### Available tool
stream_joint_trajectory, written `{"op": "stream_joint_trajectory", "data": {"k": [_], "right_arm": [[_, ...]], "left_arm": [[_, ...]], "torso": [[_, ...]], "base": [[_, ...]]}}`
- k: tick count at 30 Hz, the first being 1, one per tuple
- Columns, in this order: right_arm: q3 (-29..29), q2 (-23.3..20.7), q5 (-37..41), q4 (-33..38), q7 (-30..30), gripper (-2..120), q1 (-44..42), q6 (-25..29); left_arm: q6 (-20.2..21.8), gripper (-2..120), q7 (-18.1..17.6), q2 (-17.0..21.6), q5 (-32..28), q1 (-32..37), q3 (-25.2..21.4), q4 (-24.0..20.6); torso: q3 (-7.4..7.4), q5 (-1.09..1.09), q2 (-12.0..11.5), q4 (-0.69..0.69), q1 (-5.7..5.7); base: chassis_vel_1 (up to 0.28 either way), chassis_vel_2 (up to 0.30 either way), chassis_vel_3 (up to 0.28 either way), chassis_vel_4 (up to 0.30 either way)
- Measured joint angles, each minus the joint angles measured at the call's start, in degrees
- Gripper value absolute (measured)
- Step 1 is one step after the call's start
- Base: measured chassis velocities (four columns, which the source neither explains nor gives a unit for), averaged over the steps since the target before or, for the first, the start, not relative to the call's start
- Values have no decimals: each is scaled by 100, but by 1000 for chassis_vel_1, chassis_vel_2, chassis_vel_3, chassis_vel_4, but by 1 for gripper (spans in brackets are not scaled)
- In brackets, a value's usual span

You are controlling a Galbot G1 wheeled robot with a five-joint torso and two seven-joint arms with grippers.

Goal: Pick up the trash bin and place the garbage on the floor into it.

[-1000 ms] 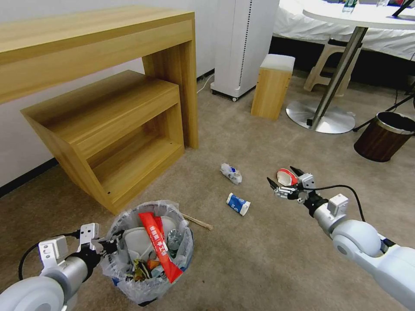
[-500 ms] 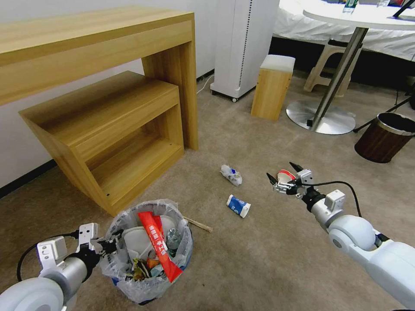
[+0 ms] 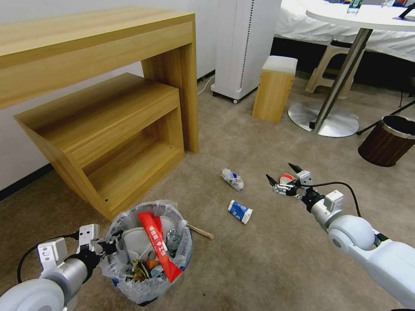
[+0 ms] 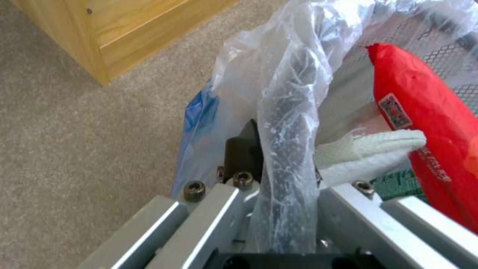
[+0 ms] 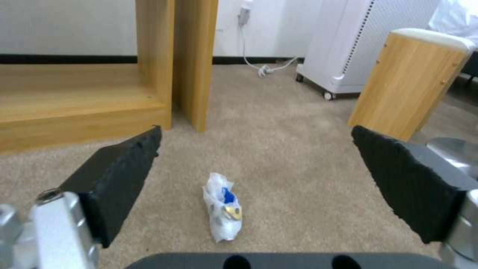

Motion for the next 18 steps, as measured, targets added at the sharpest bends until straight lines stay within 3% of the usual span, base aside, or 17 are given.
{"op": "stream_joint_trajectory", "data": {"k": [5,11,18], "right_arm": [[11,-24,-10,-10,11,90,0,2],[14,-32,-5,-9,11,95,7,5],[-41,-1,1,-21,-12,92,54,17]], "left_arm": [[-3,1,11,-5,55,7,7,-1],[-4,1,15,-4,61,7,9,-18],[-5,1,18,-12,61,16,1,-30]], "torso": [[0,0,0,0,0],[0,0,0,0,0],[0,0,0,0,0]], "base": [[-21,26,32,-27],[-47,49,55,-46],[-26,16,20,-15]]}}
